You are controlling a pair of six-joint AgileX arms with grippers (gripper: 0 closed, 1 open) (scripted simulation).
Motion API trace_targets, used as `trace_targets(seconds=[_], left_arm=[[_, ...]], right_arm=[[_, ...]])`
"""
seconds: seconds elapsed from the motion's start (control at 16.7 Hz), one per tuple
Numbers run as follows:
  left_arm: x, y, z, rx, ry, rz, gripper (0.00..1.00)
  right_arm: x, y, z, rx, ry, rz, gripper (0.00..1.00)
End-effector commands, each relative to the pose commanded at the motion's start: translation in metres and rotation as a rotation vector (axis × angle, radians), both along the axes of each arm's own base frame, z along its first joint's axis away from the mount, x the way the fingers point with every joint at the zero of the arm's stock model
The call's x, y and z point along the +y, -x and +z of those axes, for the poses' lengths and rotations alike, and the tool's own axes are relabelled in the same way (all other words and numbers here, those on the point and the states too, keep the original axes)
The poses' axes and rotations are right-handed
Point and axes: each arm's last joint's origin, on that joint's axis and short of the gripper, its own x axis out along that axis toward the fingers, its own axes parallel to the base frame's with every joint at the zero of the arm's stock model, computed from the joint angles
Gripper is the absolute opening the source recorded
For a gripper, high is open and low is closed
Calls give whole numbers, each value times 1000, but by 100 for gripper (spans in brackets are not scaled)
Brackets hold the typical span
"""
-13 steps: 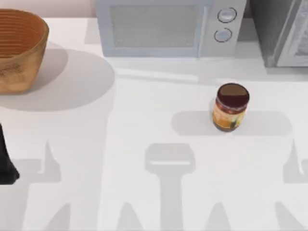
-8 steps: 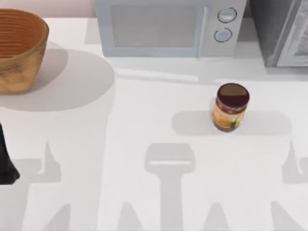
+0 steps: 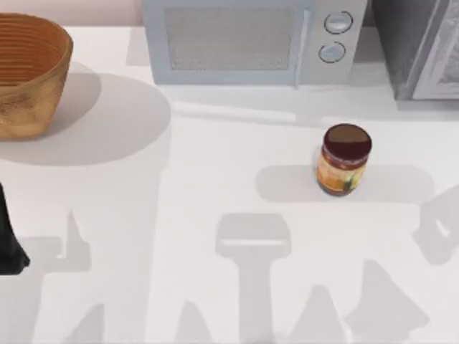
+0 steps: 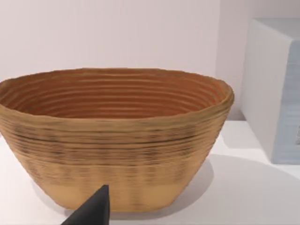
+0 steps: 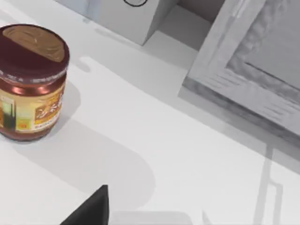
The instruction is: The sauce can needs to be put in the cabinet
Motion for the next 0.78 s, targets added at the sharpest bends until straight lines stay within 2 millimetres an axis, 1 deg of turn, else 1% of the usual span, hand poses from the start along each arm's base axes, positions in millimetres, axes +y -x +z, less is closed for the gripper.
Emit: trace_targets(seconds=[0.18, 0.42, 0.48, 0.6, 0.72, 0.78], left_arm=[[0, 0, 0, 0, 0, 0, 100], [0, 0, 0, 0, 0, 0, 100], [0, 0, 0, 0, 0, 0, 100], [0, 0, 0, 0, 0, 0, 100], [0, 0, 0, 0, 0, 0, 100], [0, 0, 0, 0, 0, 0, 100]], right_arm=[[-16, -47, 16, 101, 90, 174, 100], [-42, -110, 29, 99, 183, 389, 100], [-49, -125, 28, 92, 201, 437, 100], [-58, -154, 21, 85, 223, 535, 100], [-62, -179, 8, 82, 225, 640, 100], [-60, -191, -2, 85, 215, 696, 100]])
